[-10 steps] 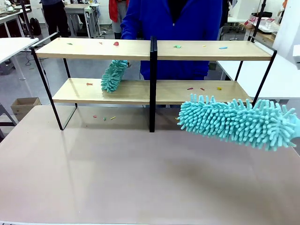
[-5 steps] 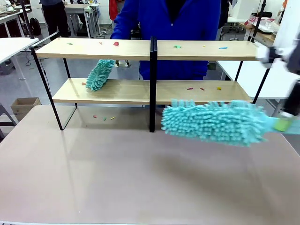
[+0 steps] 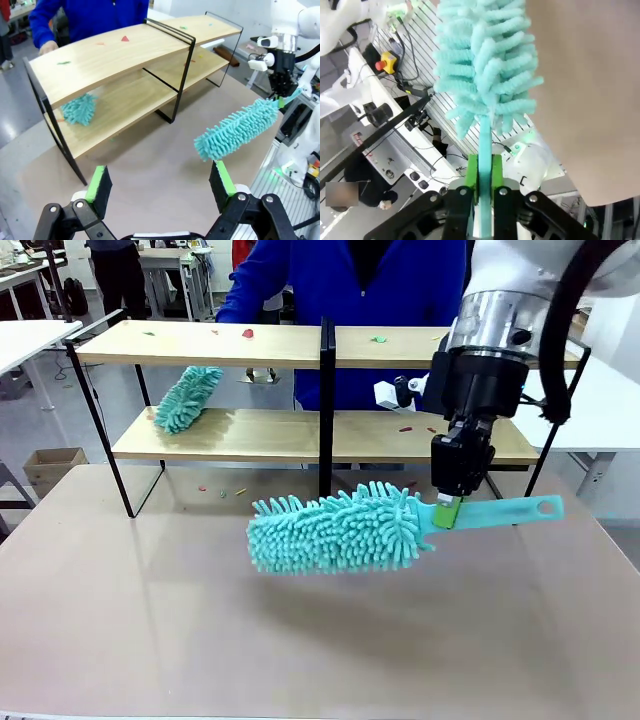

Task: Clean the shelves.
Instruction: Clean a randomly selected level of the Shelf with the Duster.

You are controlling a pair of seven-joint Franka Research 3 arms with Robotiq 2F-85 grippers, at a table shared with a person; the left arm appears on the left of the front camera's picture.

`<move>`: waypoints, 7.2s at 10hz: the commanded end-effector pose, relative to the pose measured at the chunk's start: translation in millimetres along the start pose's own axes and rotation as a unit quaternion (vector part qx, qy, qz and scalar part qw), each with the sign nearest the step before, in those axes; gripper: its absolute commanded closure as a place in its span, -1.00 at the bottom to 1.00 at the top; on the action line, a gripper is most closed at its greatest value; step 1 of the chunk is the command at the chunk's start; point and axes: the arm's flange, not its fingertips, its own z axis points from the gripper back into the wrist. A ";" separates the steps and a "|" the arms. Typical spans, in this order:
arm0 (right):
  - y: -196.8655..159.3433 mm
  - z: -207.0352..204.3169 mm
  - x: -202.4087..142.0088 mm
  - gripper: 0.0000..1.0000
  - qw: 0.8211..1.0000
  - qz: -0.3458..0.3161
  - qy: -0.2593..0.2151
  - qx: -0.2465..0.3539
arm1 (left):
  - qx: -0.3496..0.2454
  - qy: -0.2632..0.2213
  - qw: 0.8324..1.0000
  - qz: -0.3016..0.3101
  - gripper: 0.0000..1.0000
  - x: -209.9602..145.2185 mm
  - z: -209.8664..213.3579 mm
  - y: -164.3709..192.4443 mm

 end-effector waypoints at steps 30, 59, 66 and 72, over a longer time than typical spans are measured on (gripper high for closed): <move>-1.0 -139.4 235.9 1.00 0.918 -0.247 -0.298 -0.086 | 0.000 0.002 1.000 0.000 -1.00 0.0 -0.1 -0.2; -9.5 -79.8 18.4 1.00 0.979 0.098 -0.156 0.087 | 0.000 0.002 1.000 0.000 -1.00 0.0 -0.1 -0.2; -14.2 -41.2 -225.8 1.00 0.883 0.026 -0.453 0.117 | 0.000 0.002 1.000 0.000 -1.00 0.0 -0.1 -0.2; -22.5 36.4 -250.0 1.00 0.848 0.003 -0.513 0.130 | 0.000 0.002 1.000 0.000 -1.00 0.0 -0.1 -0.2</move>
